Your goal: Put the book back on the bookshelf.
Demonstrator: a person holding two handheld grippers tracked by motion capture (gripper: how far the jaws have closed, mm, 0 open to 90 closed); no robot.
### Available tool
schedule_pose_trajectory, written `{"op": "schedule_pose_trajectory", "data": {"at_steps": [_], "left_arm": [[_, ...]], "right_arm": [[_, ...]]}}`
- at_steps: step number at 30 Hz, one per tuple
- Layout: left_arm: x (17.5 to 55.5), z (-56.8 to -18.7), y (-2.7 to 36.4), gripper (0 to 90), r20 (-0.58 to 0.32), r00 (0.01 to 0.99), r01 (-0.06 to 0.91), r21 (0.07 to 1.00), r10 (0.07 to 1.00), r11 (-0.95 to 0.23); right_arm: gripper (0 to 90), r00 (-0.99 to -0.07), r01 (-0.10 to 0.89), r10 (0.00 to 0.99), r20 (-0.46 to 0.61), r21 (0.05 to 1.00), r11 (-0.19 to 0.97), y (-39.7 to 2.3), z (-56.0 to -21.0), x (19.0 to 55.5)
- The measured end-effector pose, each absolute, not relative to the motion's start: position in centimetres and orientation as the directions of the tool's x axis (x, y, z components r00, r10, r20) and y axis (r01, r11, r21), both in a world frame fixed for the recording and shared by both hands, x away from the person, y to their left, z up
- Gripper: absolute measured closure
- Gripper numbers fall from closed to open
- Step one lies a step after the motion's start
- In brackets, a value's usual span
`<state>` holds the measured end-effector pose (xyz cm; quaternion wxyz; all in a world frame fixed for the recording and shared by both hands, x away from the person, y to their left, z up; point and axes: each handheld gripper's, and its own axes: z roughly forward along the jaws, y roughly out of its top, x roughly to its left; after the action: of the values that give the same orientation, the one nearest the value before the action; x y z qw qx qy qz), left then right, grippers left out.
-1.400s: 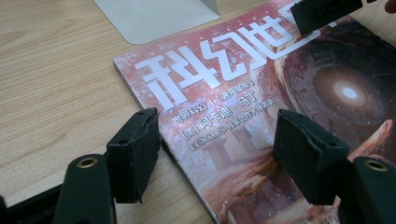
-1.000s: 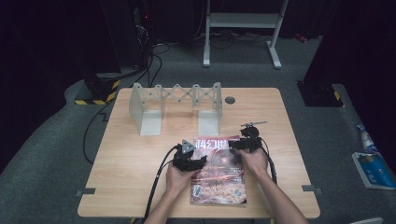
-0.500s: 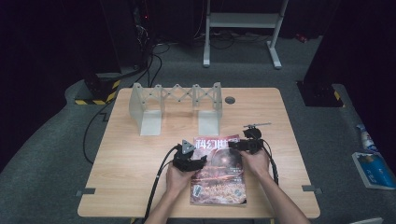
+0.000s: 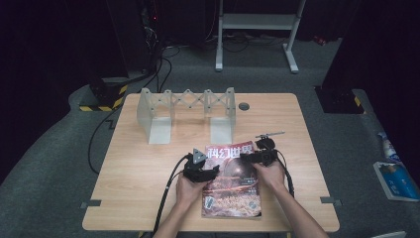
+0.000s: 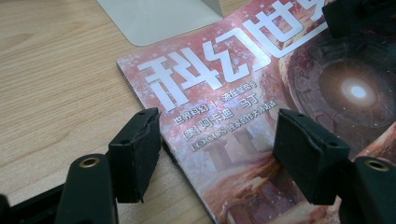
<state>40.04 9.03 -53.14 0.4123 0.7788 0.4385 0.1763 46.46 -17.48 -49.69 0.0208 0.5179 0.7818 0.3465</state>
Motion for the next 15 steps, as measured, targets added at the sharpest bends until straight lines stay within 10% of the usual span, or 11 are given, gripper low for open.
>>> {"op": "schedule_pose_trajectory", "data": {"at_steps": [15], "left_arm": [[40.04, -53.16, 9.05, 31.8, -0.086, 0.554, 0.536, 0.798, 0.828, -0.275]], "right_arm": [[50.9, -0.481, 0.790, 0.802, 0.354, 0.571, 0.222, -17.67, -49.69, 46.48]]}}
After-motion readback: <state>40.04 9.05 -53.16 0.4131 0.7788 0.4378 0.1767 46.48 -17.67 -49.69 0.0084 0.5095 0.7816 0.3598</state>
